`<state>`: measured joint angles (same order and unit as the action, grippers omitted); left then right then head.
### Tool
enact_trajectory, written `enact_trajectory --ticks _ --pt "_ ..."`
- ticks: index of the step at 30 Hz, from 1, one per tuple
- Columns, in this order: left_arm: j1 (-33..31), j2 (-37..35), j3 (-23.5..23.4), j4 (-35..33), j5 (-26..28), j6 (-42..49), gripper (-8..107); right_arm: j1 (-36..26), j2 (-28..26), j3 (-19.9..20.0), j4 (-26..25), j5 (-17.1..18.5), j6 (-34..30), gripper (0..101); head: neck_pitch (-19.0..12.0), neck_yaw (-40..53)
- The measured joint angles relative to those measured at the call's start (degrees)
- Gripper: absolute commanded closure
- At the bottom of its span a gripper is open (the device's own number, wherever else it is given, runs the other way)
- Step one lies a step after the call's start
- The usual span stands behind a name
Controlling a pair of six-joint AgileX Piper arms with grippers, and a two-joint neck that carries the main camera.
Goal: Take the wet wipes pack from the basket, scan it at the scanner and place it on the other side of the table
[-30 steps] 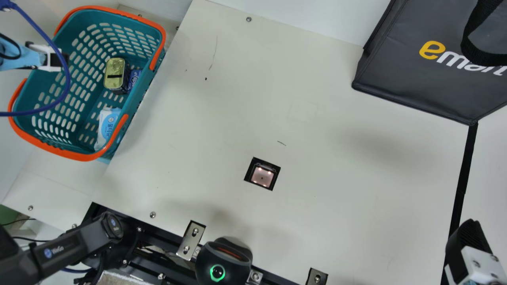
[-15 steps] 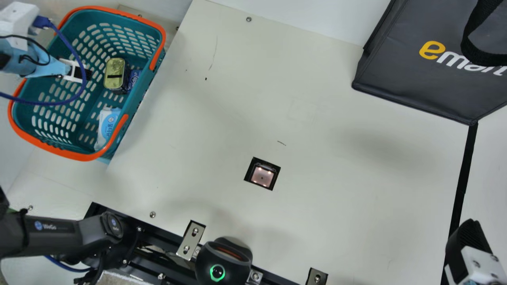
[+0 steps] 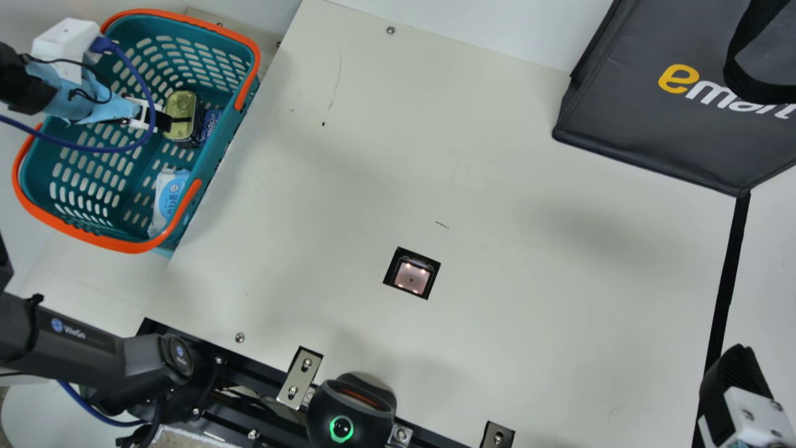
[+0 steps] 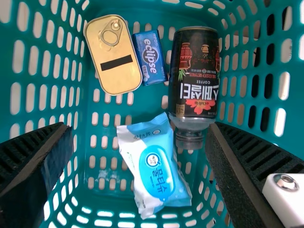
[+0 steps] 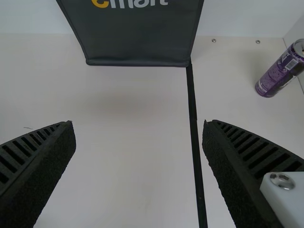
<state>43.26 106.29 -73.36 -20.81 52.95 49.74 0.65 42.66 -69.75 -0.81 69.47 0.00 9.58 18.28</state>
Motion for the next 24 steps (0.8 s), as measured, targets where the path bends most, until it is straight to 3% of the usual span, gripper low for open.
enact_trajectory --ticks 15,24 --pt "-1.5 5.4 -0.9 2.7 0.5 -2.4 9 0.0 0.0 0.0 0.0 0.1 0.0 6 0.0 0.0" --pt "-1.3 5.6 2.1 5.9 0.6 -2.0 9 0.0 0.0 0.0 0.0 0.1 0.0 6 0.0 0.0"
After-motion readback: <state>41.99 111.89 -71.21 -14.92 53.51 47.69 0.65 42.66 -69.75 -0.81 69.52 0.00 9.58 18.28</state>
